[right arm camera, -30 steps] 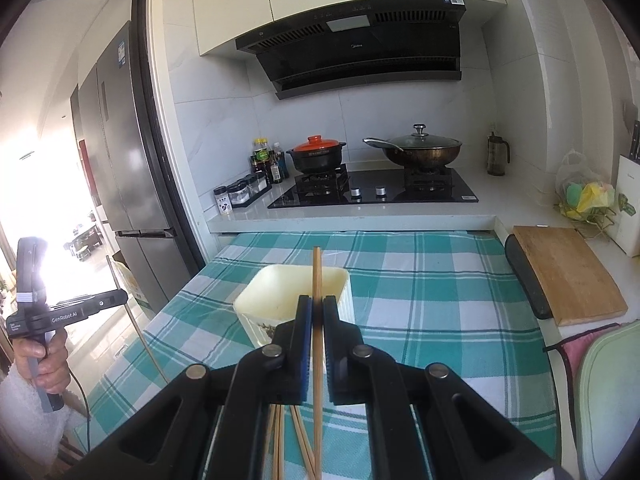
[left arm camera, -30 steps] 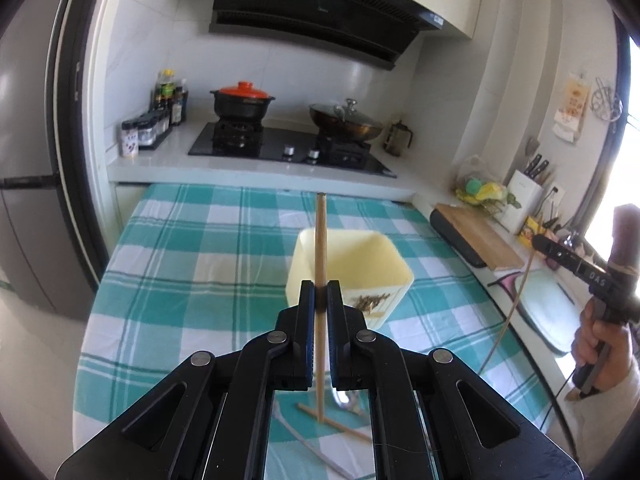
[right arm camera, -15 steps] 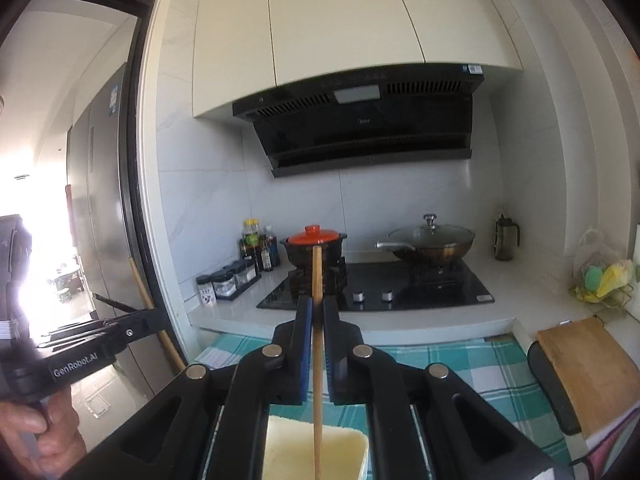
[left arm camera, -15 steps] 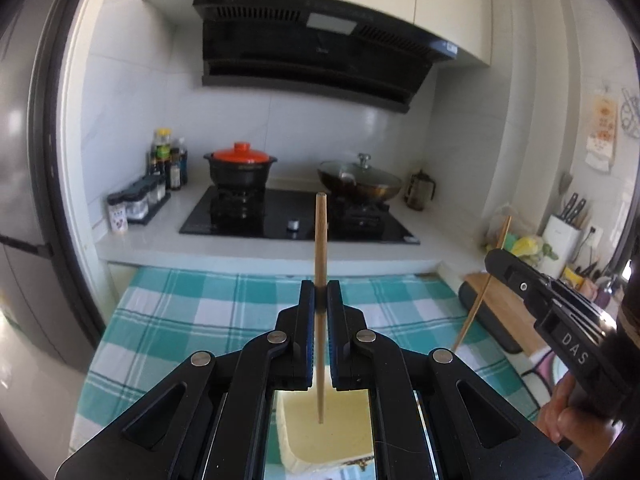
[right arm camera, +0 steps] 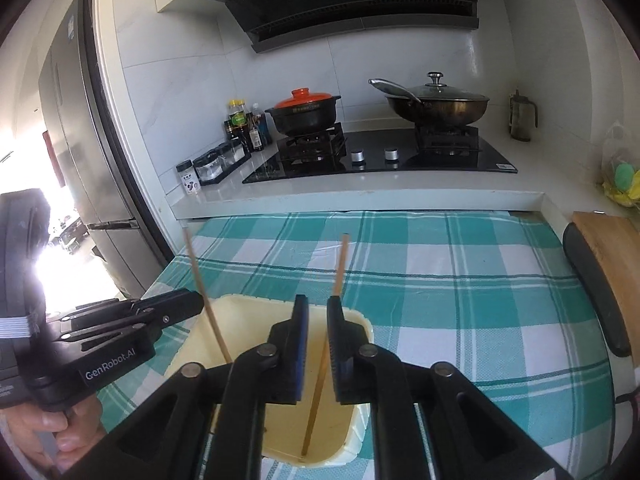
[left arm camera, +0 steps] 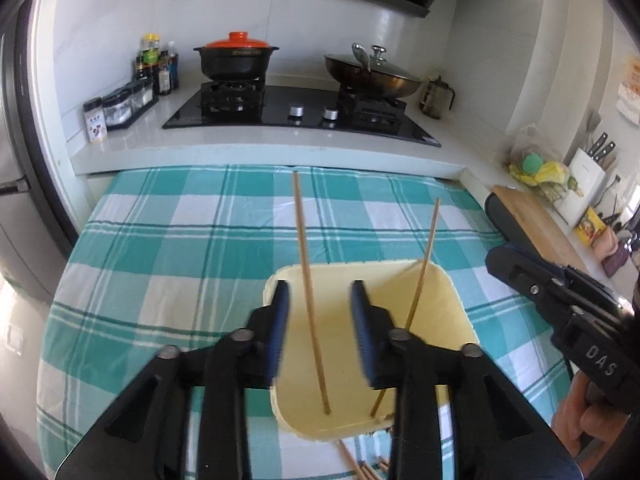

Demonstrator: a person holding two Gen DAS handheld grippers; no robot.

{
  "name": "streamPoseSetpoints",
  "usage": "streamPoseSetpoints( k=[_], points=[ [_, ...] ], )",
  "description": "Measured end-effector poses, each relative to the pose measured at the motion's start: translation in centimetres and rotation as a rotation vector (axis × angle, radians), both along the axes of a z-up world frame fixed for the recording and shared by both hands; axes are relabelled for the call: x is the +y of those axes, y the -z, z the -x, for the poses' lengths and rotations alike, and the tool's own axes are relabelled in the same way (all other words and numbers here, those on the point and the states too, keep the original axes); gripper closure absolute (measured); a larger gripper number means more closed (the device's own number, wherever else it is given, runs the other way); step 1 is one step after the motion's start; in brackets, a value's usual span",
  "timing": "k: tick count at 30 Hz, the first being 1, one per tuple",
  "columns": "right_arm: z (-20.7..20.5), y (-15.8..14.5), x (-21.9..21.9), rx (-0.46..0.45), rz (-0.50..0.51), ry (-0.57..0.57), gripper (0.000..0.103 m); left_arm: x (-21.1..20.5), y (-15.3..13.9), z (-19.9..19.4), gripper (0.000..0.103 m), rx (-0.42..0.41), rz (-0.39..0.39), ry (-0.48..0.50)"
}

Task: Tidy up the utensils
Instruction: 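Lower both chopsticks into the caddy and open both tools, then move the left tool back over the long metal spoon on the cloth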

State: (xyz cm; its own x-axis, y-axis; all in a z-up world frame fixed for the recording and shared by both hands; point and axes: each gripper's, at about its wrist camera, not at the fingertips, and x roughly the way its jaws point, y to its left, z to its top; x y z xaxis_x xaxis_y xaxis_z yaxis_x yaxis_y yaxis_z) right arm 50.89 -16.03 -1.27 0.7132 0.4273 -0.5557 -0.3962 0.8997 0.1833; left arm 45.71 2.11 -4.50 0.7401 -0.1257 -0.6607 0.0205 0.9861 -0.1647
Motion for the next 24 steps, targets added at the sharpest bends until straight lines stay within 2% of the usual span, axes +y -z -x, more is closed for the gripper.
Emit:
streamPoseSetpoints(
  k=[1, 3, 5, 7, 11, 15, 17, 19, 24],
  points=[
    [0.7, -0.4, -0.4, -0.019, -0.004, 0.002, 0.064, 0.1, -0.2, 0.9, 0.031, -0.017, -0.012, -0.004],
    [2.7, -1.2, -1.5, -0.054, -0.001, 0.001, 0.057, 0.4, -0.5, 3.3, 0.026, -0.049, -0.037, 0.013],
    [4.8, -1.3, -2.6, -0.062, 0.023, -0.002, 0.056, 1.0, -0.1, 6.0, 0.022, -0.043, -0.057, 0.051],
    [7.4, -0.6, -3.9, -0.059, 0.061, 0.010, 0.050, 2.0, 0.9, 9.4, 0.011, -0.036, -0.064, 0.079],
    [13.3, 2.7, -6.8, -0.042, 0.133, 0.050, 0.048, 4.8, 5.1, 16.0, 0.009, 0.023, -0.082, 0.064],
    [17.7, 7.7, -10.5, 0.016, 0.183, 0.147, 0.048, 7.8, 10.1, 19.5, 0.009, 0.107, -0.120, -0.086],
    [18.9, 10.4, -12.3, 0.068, 0.191, 0.205, 0.048, 9.0, 12.4, 20.1, 0.009, 0.149, -0.137, -0.160],
    [19.3, 12.7, -13.6, 0.119, 0.221, 0.256, 0.048, 9.8, 14.0, 20.2, 0.009, 0.153, -0.160, -0.225],
    [19.0, 15.3, -15.7, 0.159, 0.249, 0.321, 0.048, 10.6, 15.8, 18.6, 0.009, 0.181, -0.147, -0.263]
  ],
)
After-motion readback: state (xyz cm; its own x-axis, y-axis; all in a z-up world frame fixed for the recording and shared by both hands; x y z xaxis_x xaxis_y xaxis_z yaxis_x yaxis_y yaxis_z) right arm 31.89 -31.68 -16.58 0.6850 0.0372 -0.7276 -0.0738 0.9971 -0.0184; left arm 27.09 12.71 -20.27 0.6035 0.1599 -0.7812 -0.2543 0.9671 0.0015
